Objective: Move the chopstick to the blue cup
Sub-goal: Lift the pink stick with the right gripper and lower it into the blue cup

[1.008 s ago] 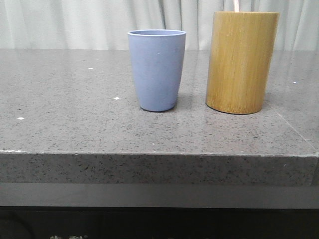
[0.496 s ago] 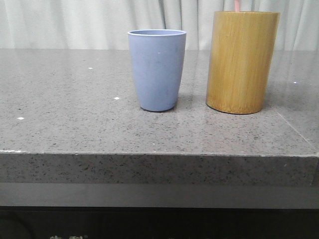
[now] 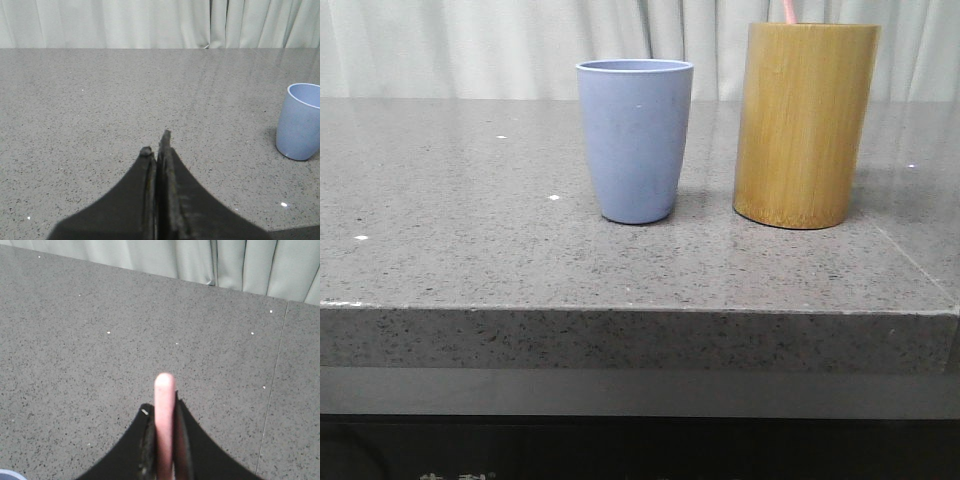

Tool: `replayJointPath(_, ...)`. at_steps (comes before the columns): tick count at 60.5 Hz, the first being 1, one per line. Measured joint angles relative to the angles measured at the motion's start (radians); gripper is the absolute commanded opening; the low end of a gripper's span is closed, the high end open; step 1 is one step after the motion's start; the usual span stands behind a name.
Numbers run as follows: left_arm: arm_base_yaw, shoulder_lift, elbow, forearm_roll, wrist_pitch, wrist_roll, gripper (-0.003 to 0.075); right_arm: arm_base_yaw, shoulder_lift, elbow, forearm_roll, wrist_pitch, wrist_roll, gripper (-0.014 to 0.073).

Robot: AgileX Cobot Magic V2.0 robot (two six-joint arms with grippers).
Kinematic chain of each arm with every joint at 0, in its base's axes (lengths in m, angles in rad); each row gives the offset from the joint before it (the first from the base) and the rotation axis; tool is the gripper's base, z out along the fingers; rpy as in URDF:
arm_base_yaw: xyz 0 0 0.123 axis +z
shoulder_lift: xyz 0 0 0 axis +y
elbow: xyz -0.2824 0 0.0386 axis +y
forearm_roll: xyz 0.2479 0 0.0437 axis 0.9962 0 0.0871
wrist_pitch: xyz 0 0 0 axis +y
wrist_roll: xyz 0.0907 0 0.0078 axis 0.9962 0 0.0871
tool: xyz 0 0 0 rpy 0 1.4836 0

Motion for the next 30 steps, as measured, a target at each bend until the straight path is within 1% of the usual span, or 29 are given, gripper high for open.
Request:
replayJointPath(10,0.0,0.0,0.0,0.0,0.0,0.0,-0.0019,0.0,-0.08,0.0,0.0,-0.033,0.0,0.0001)
replayJointPath(19,0.0,0.0,0.0,0.0,0.0,0.0,-0.0019,0.009,-0.182,0.0,0.0,-0.122,0.0,0.0001)
replayJointPath(30,0.0,0.0,0.0,0.0,0.0,0.0,-0.0019,0.077,-0.242,-0.019,0.0,-0.215,0.0,0.0001)
